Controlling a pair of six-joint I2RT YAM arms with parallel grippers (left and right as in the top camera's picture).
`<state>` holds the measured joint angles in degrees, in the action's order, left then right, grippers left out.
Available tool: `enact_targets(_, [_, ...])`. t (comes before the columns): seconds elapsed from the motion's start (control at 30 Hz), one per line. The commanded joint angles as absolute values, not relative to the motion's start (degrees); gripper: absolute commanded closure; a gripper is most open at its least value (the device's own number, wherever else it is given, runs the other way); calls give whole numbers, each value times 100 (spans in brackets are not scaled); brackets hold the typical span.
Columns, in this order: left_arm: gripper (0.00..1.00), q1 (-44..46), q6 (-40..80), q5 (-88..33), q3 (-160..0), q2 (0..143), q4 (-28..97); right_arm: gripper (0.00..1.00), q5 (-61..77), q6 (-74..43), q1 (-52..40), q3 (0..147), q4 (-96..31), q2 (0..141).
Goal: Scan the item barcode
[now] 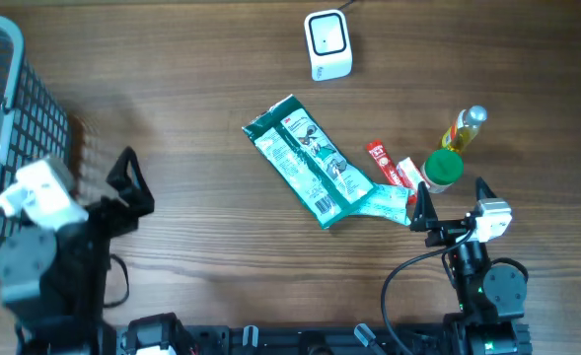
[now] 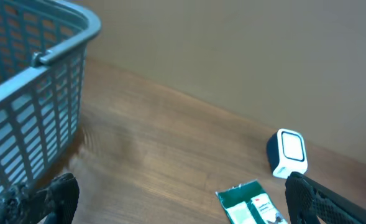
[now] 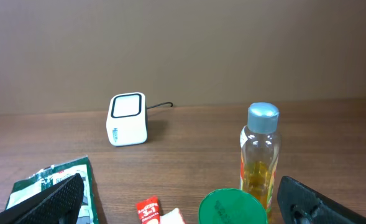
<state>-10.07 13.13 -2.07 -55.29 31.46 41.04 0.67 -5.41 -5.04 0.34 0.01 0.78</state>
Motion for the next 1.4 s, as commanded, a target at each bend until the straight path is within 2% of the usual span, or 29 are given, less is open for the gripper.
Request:
enact_targets(0.0, [0,-982,1238,-252,-5103,2473,4134,1,152,-637,-480,30,23,27])
enact_targets(0.27, [0,-908,1234,-248,-3828,954,4606,0,152,-635,-480,30,23,27])
enact_targets(0.33, [0,-751,1221,-145,-3426,519,4388,0,152,-635,-480,30,23,27])
enact_targets(0.4, [0,-591,1238,-224,-3173,257,3767,0,152,-637,-480,30,23,27])
enact_targets(0.63, [0,49,1251,-342,-1732,21,-390,0,152,-637,-480,30,23,27])
enact_targets(0.77, [0,38,1634,-338,-707,21,-1656,0,152,-637,-480,30,23,27])
enact_targets(0.97, [0,-132,2016,-340,-27,21,-1570,0,152,-635,-480,30,23,27])
enact_targets(1.2, [0,-169,1968,-233,-32,21,353,0,152,-637,-480,30,23,27])
enact_targets(1.37, [0,-274,585,-762,-32,21,399,0,152,-637,-480,30,23,27])
